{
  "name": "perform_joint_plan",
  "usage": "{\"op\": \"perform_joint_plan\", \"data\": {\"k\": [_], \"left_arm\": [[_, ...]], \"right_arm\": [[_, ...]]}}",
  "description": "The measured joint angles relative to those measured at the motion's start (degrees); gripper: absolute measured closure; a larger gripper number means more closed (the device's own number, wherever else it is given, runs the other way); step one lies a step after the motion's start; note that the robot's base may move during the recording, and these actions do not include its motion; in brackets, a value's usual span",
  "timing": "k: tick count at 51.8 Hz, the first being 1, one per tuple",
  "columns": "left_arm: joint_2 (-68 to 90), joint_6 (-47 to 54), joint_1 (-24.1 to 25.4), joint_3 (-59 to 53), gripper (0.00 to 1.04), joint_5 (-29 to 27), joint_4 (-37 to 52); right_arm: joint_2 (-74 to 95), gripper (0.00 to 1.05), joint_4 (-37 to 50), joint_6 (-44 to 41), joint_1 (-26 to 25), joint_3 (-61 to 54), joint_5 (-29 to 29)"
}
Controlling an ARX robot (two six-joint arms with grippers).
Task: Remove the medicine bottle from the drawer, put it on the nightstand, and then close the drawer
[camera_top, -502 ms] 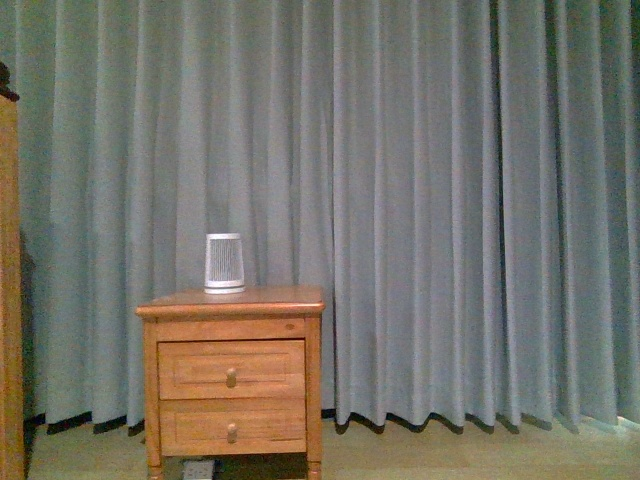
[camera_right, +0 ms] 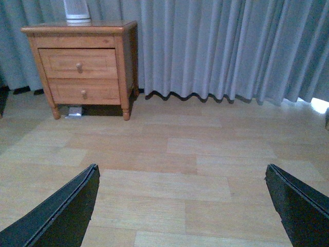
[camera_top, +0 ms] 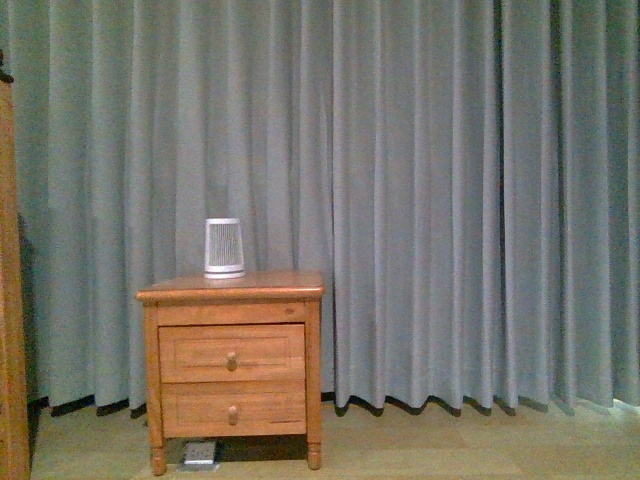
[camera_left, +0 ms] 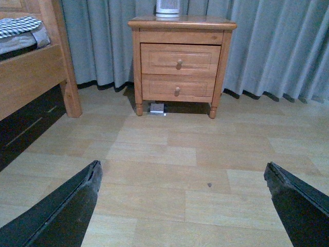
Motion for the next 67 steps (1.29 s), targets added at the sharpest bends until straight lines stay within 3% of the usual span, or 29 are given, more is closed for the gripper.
{"op": "perform_joint_plan", "data": {"k": [67], "left_arm": [[0.0,0.0,0.0,0.0,0.07,0.0,0.0]], "right_arm": [[0.0,0.07,0.0,0.0,0.0,0.0,0.0]]}}
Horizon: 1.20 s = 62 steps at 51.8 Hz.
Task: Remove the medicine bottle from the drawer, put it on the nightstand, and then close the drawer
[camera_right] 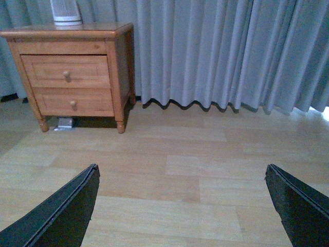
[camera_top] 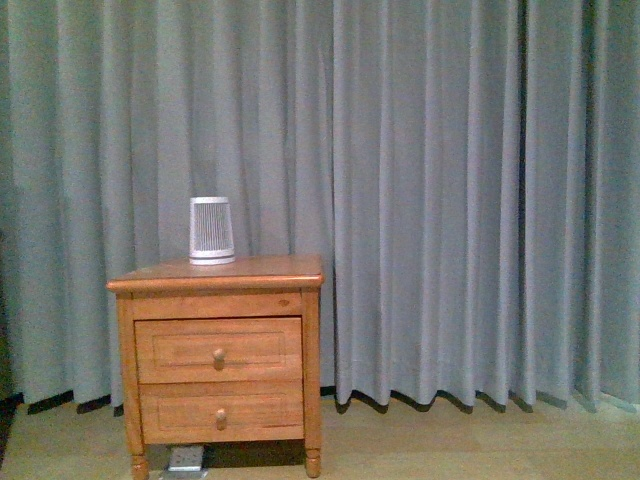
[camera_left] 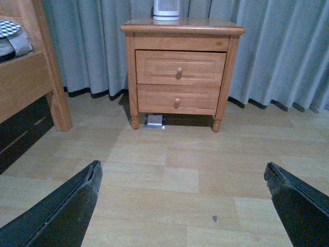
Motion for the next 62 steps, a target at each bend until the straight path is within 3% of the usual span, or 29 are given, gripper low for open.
{"op": "perform_joint_plan", "data": {"k": [62], "left_arm": [[0.0,0.0,0.0,0.0,0.07,0.0,0.0]], "right_arm": [[0.0,0.07,0.0,0.0,0.0,0.0,-0.1]]}}
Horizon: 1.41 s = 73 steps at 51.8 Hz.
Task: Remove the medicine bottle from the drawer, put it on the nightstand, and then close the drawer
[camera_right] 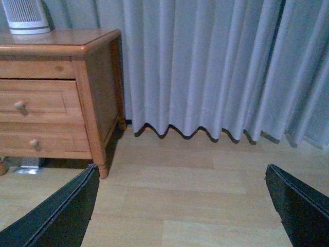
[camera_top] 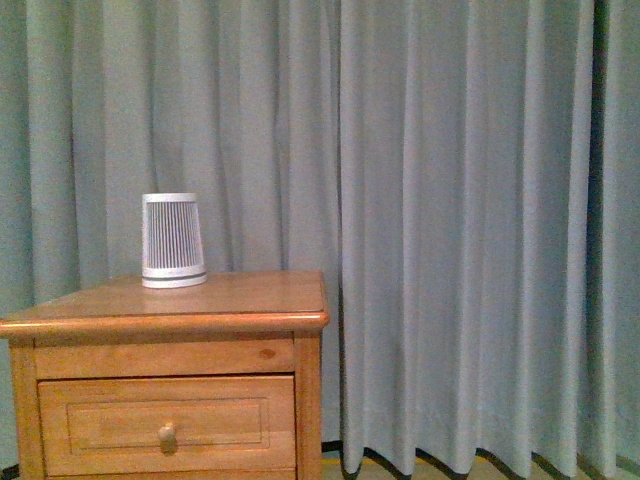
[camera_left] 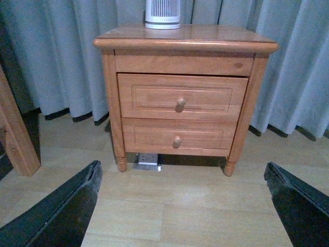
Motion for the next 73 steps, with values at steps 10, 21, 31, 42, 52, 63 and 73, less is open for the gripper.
{"op": "perform_joint_plan", "data": {"k": [10,21,31,42,52,63,73], "left_arm": [[0.0,0.0,0.0,0.0,0.07,0.0,0.0],[4.8,-4.9,2.0,3.4,0.07,7.4,-9.1],[19.6,-9.9,6.0,4.5,0.07,13.1,-1.9],[46.8,-9.2,9.9,9.8,0.07,13.5,24.3],[71.0,-6.6,6.5,18.8,0.07,8.5,41.9],[92.7,-6.2,1.7,31.1,0.07,1.1,52.1],[107.1,-6.1,-1.4,41.0,0.07,-3.5,56.8]], "right_arm": [[0.0,0.07,0.0,0.0,0.0,0.0,0.0],[0.0,0.07,0.0,0.0,0.0,0.0,0.1],[0.0,0.07,0.0,0.0,0.0,0.0,0.1],[0.0,0.07,0.0,0.0,0.0,0.0,0.1],[0.0,0.07,0.0,0.0,0.0,0.0,0.1],[0.0,0.07,0.0,0.0,0.0,0.0,0.1],[0.0,0.07,0.0,0.0,0.0,0.0,0.1]]}}
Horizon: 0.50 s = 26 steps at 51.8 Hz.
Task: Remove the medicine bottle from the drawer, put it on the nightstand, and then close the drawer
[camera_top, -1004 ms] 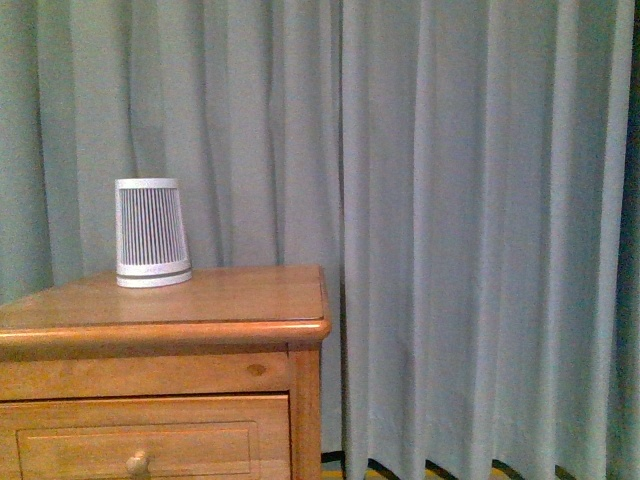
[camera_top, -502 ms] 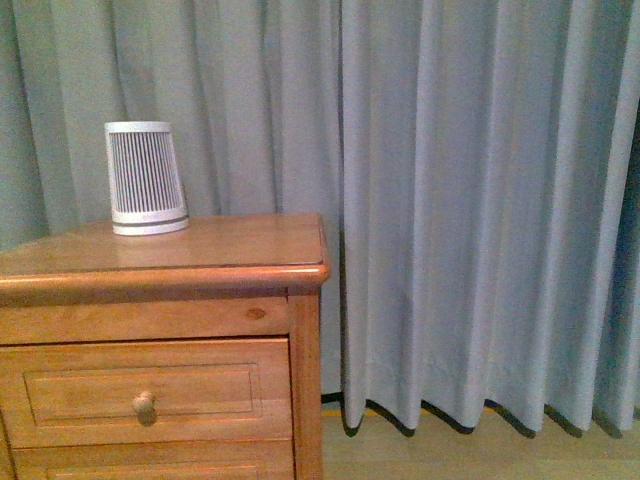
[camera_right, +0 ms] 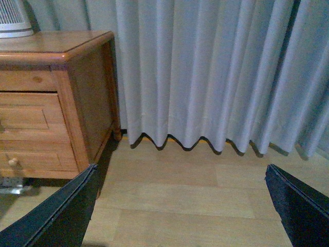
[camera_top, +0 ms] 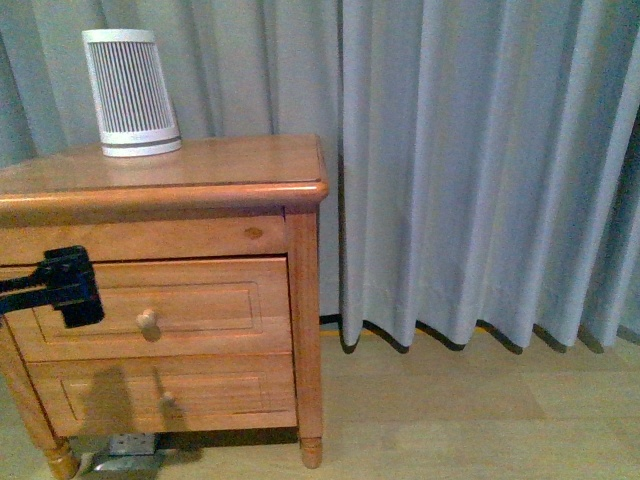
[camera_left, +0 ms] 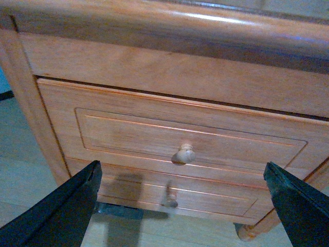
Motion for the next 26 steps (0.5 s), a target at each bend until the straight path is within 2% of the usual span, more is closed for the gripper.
{"op": "perform_joint_plan", "data": {"k": [15,26], "left_arm": [[15.0,-0.8,-3.3,10.2,0.07,-1.9,3.0],[24.4,0.3,-3.9,16.2,0.07,-1.8,6.1]], "right_arm": [[0.0,0.07,0.0,0.0,0.0,0.0,0.0],[0.0,0.07,0.0,0.0,0.0,0.0,0.0]]}}
